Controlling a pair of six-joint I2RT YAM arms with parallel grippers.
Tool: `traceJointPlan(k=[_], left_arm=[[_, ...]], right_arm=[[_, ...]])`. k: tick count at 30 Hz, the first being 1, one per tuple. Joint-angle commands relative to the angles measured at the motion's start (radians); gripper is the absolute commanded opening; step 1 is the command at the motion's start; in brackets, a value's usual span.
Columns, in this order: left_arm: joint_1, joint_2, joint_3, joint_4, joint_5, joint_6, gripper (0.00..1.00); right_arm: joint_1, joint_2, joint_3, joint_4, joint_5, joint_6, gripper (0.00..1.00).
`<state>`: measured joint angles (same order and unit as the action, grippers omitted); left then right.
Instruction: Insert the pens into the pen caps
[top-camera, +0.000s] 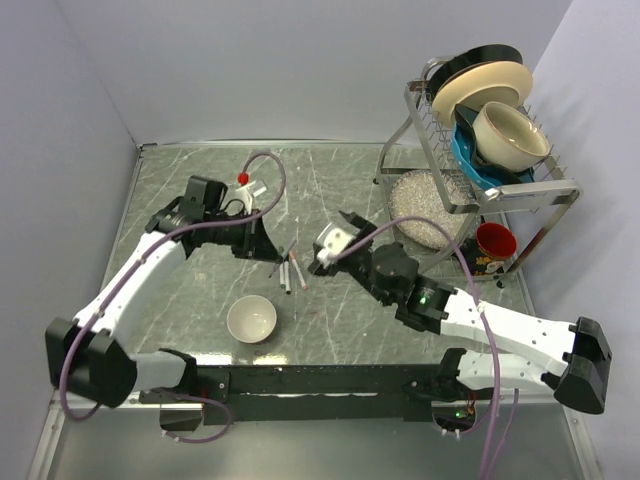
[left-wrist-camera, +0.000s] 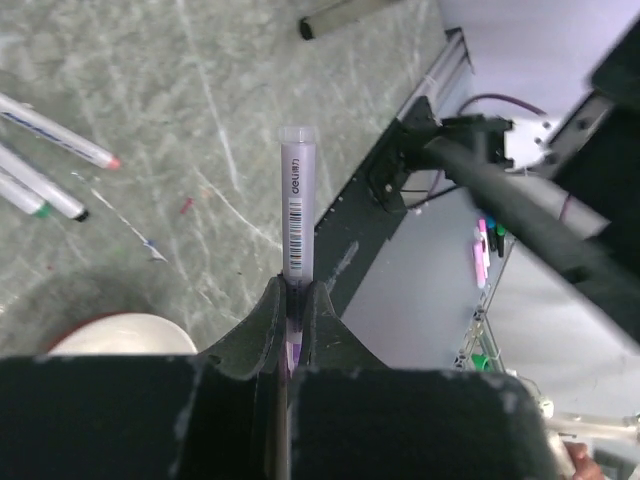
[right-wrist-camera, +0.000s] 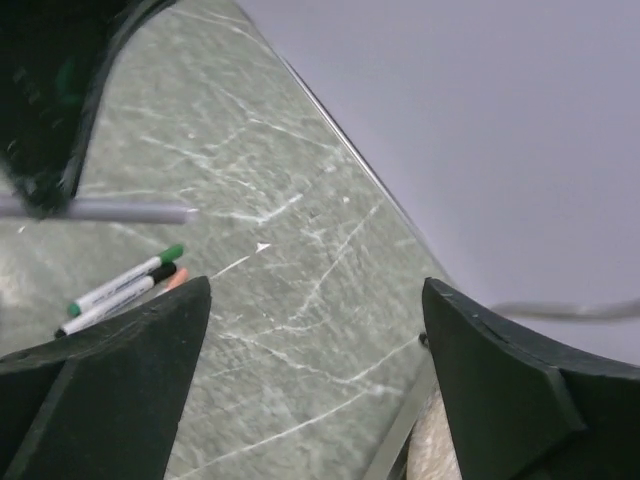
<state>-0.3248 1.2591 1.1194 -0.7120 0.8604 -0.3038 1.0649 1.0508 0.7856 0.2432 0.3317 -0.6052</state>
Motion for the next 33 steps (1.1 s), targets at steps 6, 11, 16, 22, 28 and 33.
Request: traceJointPlan(k=[6, 11, 16, 22, 28, 33], left_arm=[[-0.013, -0.161, -0.055, -0.011, 0.110, -0.006, 0.01], [-0.022, -0.179, -0.059, -0.007, 0.131, -0.023, 0.01], [-0.028, -0.194, -0.066, -0.010, 0.126, -0.031, 0.01], [-0.034, -0.184, -0.078, -0.012, 0.127, -0.035, 0.01], [-0.040, -0.167, -0.060, -0.020, 0.132, -0.035, 0.01], [-0.045, -0.150, -0.049, -0.020, 0.123, -0.037, 0.01]], right_arm=[[0.202, 0.026, -0.042, 0.079, 0.122, -0.267, 0.97], [0.263, 0.097, -0.031, 0.149, 0.185, -0.376, 0.95], [0.287, 0.161, -0.008, 0.198, 0.214, -0.445, 0.93], [0.317, 0.205, 0.006, 0.249, 0.227, -0.518, 0.91], [0.342, 0.241, 0.004, 0.281, 0.213, -0.565, 0.85], [0.353, 0.262, -0.002, 0.295, 0.181, -0.570, 0.83]])
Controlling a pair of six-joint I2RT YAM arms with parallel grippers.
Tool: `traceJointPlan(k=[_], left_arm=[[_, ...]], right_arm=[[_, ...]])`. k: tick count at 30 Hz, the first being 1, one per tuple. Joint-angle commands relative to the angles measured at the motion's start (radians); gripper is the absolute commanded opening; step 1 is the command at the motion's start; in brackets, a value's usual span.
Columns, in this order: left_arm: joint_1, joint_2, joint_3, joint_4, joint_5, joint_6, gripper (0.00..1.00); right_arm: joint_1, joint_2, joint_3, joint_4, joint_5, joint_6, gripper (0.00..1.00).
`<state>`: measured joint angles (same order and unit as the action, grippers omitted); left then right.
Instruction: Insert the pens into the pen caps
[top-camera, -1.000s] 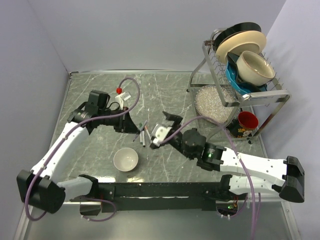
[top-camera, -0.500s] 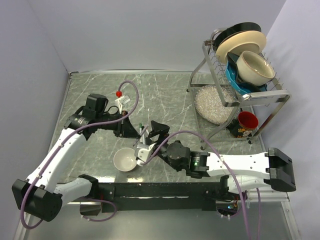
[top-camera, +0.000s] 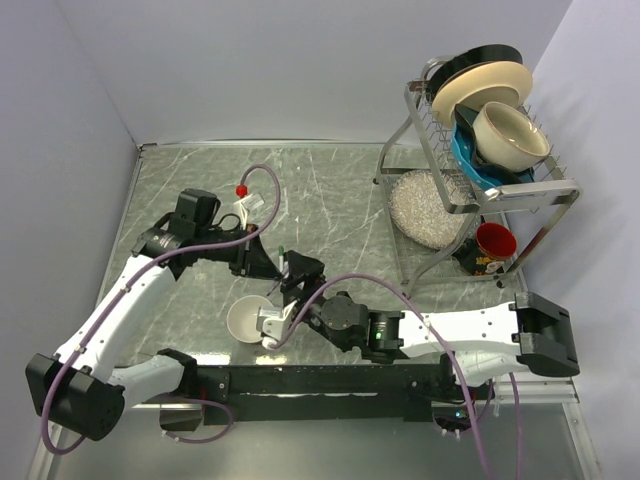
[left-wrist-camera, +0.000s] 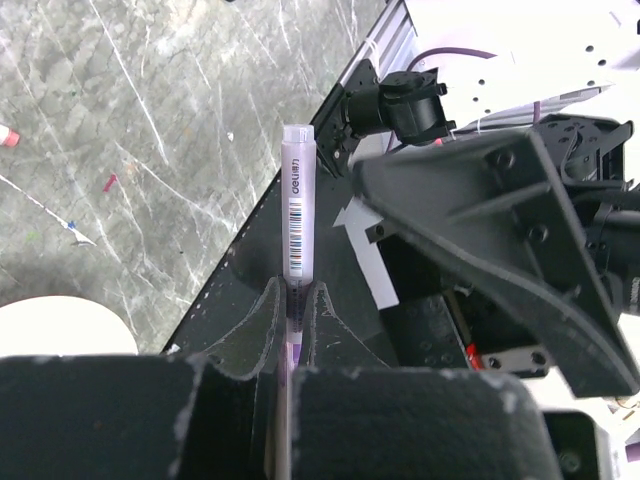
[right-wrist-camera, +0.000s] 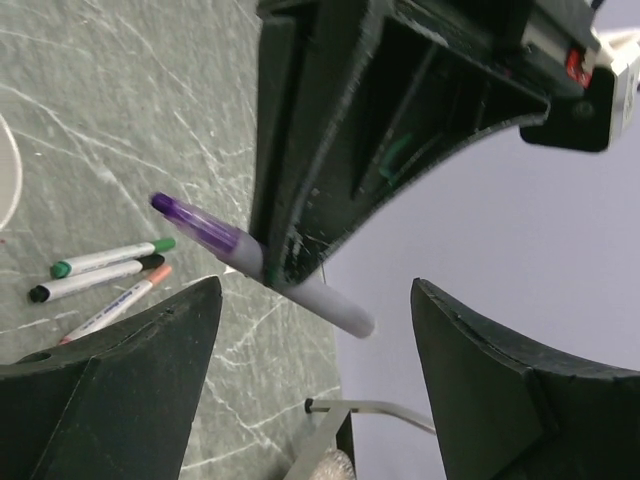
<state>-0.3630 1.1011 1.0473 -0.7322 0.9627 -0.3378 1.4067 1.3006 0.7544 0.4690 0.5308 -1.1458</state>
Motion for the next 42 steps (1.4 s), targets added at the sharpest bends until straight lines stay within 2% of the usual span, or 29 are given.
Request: traceJointPlan(k=[1, 3, 10, 14, 17, 18, 19, 20, 21, 22, 24, 26, 29, 30, 32, 33, 34, 38, 40, 42], left_arm=[[-0.007, 0.011, 0.032, -0.010, 0.016, 0.000, 0.01], [-0.007, 0.022, 0.037, -0.019, 0.014, 0.005, 0.01], [-0.008, 0.028, 0.037, 0.001, 0.053, -0.013, 0.01], [-0.008, 0.043, 0.051, 0.001, 0.071, -0.015, 0.01], [-0.008, 0.049, 0.057, 0.010, 0.059, -0.032, 0.01], [-0.008, 0.051, 0.062, 0.025, 0.060, -0.039, 0.03], [-0.008, 0.054, 0.065, 0.036, 0.065, -0.056, 0.06], [-0.008, 0.055, 0.069, 0.048, 0.073, -0.064, 0.11], [-0.008, 0.055, 0.079, 0.081, 0.070, -0.072, 0.23], [-0.008, 0.051, 0.085, 0.094, 0.064, -0.093, 0.29], [-0.008, 0.051, 0.115, 0.114, 0.010, -0.105, 0.38], [-0.007, 0.060, 0.144, 0.113, -0.034, -0.107, 0.40], [-0.002, 0.080, 0.224, 0.071, -0.197, -0.116, 0.41], [-0.001, 0.082, 0.264, 0.064, -0.326, -0.127, 0.41], [0.009, 0.077, 0.296, 0.071, -0.447, -0.164, 0.42], [0.015, 0.074, 0.319, 0.074, -0.502, -0.177, 0.57], [0.035, 0.072, 0.330, 0.076, -0.625, -0.203, 0.64], [0.111, 0.060, 0.330, 0.068, -0.858, -0.210, 0.62], [0.148, 0.033, 0.271, 0.063, -1.022, -0.214, 0.75], [0.205, 0.025, 0.202, 0.051, -1.103, -0.201, 0.82]], right_arm=[[0.012, 0.015, 0.026, 0.074, -0.025, -0.035, 0.82], [0.014, 0.025, 0.022, 0.088, -0.029, -0.045, 0.79], [0.017, 0.034, -0.001, 0.138, -0.043, -0.054, 0.55], [0.017, 0.025, -0.004, 0.120, -0.071, -0.022, 0.46], [0.018, 0.011, -0.001, 0.077, -0.095, 0.006, 0.28], [0.018, 0.008, -0.001, 0.083, -0.092, 0.027, 0.03], [0.018, 0.006, 0.000, 0.076, -0.095, 0.037, 0.00], [0.017, -0.004, 0.011, 0.030, -0.101, 0.046, 0.00], [0.018, -0.011, 0.016, 0.005, -0.107, 0.073, 0.00], [0.020, -0.017, 0.020, -0.007, -0.112, 0.092, 0.00], [0.018, -0.044, 0.017, -0.023, -0.135, 0.151, 0.00], [0.018, -0.073, 0.017, -0.041, -0.146, 0.213, 0.00], [0.018, -0.133, -0.003, -0.046, -0.173, 0.369, 0.00], [0.018, -0.148, -0.015, -0.044, -0.181, 0.436, 0.00], [0.018, -0.190, -0.062, -0.008, -0.186, 0.503, 0.00], [0.018, -0.202, -0.076, 0.000, -0.178, 0.577, 0.00], [0.015, -0.210, -0.093, 0.014, -0.148, 0.628, 0.00], [-0.001, -0.260, -0.079, -0.054, -0.130, 0.917, 0.00], [-0.006, -0.276, -0.066, -0.093, -0.141, 1.064, 0.00], [-0.014, -0.308, -0.075, -0.102, -0.160, 1.191, 0.00]])
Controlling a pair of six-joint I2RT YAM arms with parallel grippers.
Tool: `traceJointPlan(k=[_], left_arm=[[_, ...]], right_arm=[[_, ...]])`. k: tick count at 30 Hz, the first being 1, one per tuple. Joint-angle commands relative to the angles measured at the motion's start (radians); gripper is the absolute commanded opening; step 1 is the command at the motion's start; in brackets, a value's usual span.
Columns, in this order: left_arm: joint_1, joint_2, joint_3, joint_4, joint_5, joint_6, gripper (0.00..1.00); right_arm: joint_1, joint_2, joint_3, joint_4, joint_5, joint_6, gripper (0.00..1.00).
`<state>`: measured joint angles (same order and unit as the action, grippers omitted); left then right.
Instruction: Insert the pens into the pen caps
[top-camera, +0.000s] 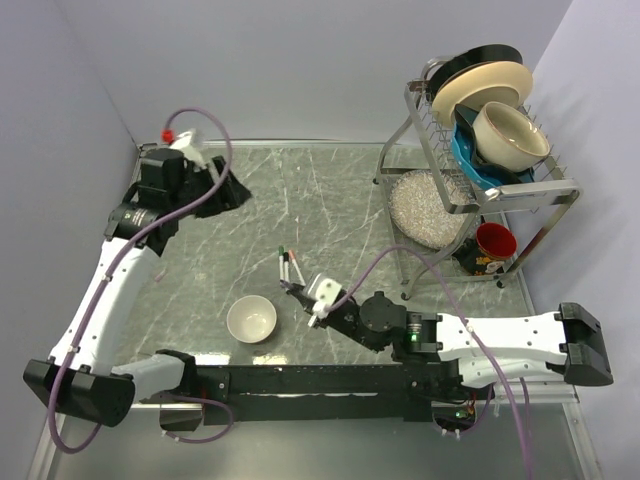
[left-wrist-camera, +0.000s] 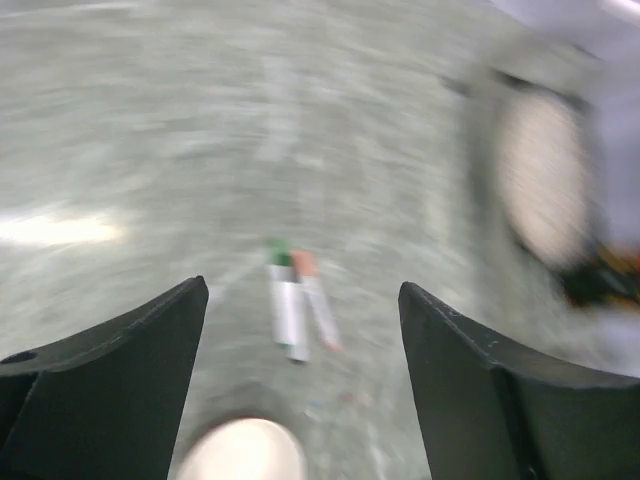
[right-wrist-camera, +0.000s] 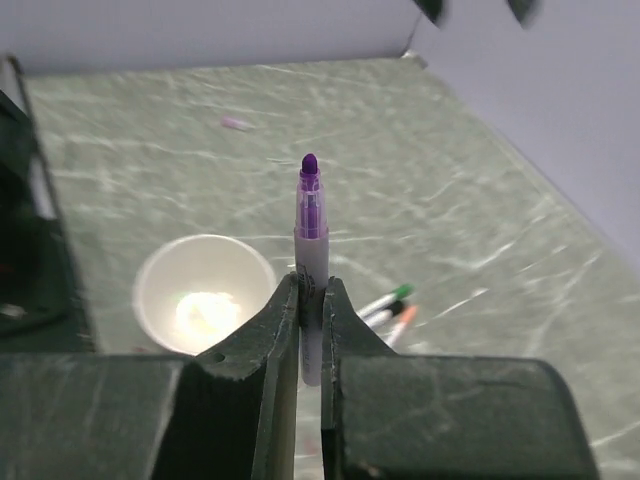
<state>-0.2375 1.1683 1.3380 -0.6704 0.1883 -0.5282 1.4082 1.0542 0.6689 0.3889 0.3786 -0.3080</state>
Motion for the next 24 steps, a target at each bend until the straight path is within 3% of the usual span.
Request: traceJointPlan(k=[1, 5, 11, 18, 22, 24], left_arm=[[0.104, -0.035, -0.109, -0.017, -0.361, -0.004, 0.83], [0.260, 0.046, -0.216, -0.057, -0.435, 0.022, 0.83], [0.403, 0.233, -0.241, -0.044, -0.541, -0.032, 0.79], [0.572, 0.349, -0.321, 0.071, -0.298, 0.005, 0.76], [0.586, 0.404, -0.335, 0.089, -0.291, 0.013, 0.74], [0.590, 0.445, -0.319, 0.078, -0.282, -0.004, 0.67]], right_arm=[[-0.018, -0.091, -0.014, -0.013, -0.021, 0.383, 0.00], [-0.034, -0.151, -0.066, 0.014, -0.104, 0.519, 0.00], [-0.049, -0.200, -0.101, 0.022, -0.204, 0.598, 0.00], [-0.078, -0.266, -0.141, 0.010, -0.254, 0.607, 0.00], [-0.113, -0.304, -0.158, 0.010, -0.273, 0.629, 0.00], [-0.144, -0.316, -0.170, 0.016, -0.291, 0.647, 0.00]])
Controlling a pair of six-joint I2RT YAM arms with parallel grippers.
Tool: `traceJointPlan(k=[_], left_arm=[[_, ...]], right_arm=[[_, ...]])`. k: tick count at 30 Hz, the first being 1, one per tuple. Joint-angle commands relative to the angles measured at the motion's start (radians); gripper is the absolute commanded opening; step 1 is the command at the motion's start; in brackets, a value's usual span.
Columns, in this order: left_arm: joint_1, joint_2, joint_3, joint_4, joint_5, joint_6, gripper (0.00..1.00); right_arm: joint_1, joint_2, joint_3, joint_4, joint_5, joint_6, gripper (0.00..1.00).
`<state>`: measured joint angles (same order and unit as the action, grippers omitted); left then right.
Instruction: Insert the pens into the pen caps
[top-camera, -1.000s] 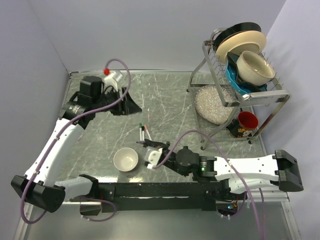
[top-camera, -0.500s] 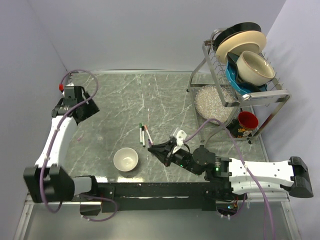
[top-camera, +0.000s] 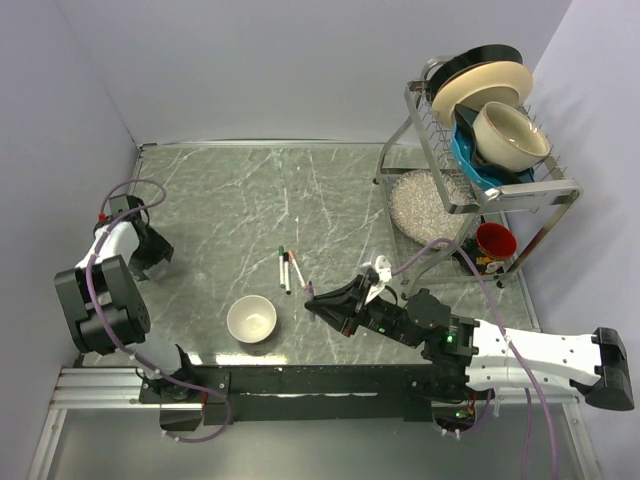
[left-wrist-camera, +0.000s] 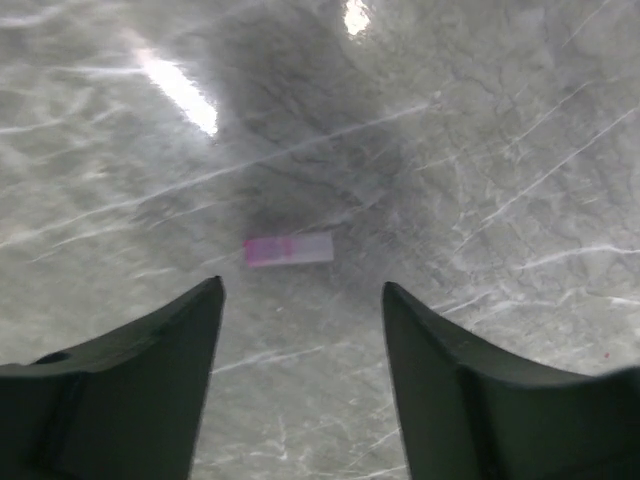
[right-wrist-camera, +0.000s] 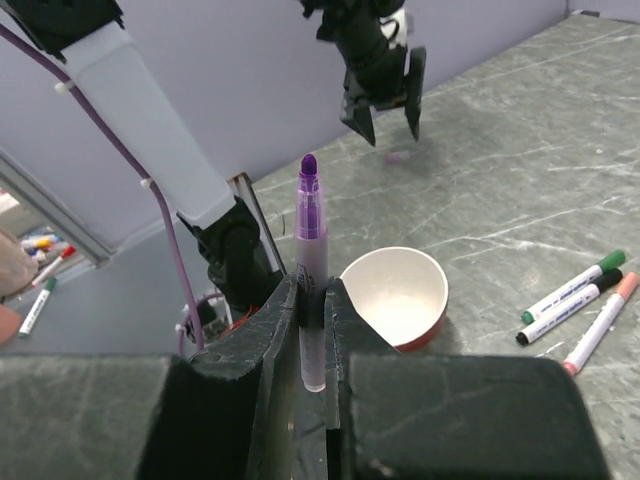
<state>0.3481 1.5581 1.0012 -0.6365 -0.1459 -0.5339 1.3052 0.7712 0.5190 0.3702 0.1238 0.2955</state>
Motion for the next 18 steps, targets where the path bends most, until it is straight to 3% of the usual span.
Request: traceJointPlan(k=[1, 5, 9, 11, 18], left_arm=[[0.006, 0.063, 0.011, 0.046, 0.081, -0.011, 0.65], [0.006, 0.045, -0.032, 0.103, 0.115, -0.064, 0.62], [0.006, 0.077, 0.020, 0.072, 0.088, -0.014, 0.62], [0.008, 0.094, 0.059, 0.048, 0.042, 0.018, 0.54], [0.008, 0.053, 0.060, 0.077, 0.006, 0.015, 0.58]], right_arm=[[-0.052, -0.035, -0.025, 0.039, -0.062, 0.051, 0.00], [-0.098, -0.038, -0.020, 0.018, -0.098, 0.067, 0.00], [-0.107, -0.053, -0.022, 0.007, -0.101, 0.062, 0.00], [-0.109, -0.056, -0.022, 0.001, -0.093, 0.059, 0.00], [-0.113, -0.044, -0.016, -0.007, -0.084, 0.054, 0.00]])
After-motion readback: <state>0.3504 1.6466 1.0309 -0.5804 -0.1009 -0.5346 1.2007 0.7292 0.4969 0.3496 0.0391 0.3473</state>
